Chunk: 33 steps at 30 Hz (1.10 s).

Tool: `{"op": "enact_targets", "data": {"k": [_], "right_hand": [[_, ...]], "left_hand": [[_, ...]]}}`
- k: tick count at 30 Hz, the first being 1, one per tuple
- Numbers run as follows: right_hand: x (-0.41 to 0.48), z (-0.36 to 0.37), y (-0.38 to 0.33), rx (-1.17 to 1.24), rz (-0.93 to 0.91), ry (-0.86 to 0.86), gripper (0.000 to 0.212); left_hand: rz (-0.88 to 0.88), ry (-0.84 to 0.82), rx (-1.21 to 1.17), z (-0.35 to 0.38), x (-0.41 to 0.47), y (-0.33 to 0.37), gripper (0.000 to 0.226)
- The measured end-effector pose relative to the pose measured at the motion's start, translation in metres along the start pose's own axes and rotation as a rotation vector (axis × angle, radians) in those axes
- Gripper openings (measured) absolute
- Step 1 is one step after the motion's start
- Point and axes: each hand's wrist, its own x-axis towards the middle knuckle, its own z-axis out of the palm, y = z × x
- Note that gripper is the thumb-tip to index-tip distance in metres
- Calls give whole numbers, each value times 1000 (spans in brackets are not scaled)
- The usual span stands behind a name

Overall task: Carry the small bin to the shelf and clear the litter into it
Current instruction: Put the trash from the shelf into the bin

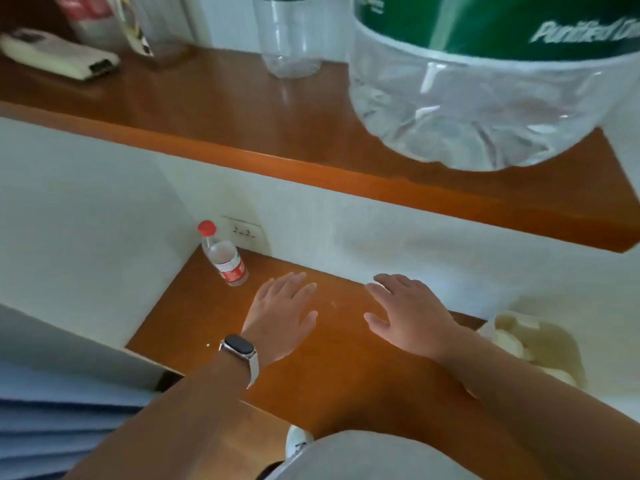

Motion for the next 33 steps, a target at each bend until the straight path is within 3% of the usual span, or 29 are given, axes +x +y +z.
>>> {"op": "enact_targets", "data": {"k": [8, 14, 18, 22, 24, 28, 33], "right_hand": [[104, 17, -87, 4, -102, -64, 53], [169, 47, -135, 2, -104, -160, 55], [202, 60, -153, 114, 13, -201, 59], [227, 74, -160, 242, 134, -262, 67], [237, 80, -161, 294, 160, -290, 70], [247, 86, -161, 451, 202, -313, 68], [247, 89, -156, 704, 271, -310, 65]], "left_hand": [[-258, -3, -28, -3, -26, -125, 49], [-462, 53, -102, 4, -12, -180, 54], [-633, 107, -329, 8, 17, -197, 75], [-692, 106, -681, 15, 46, -206, 90], [-698, 94, -849, 13, 57, -210, 83], [-619, 81, -883, 11, 63, -212, 23], [-663, 134, -989, 15, 54, -211, 41]]}}
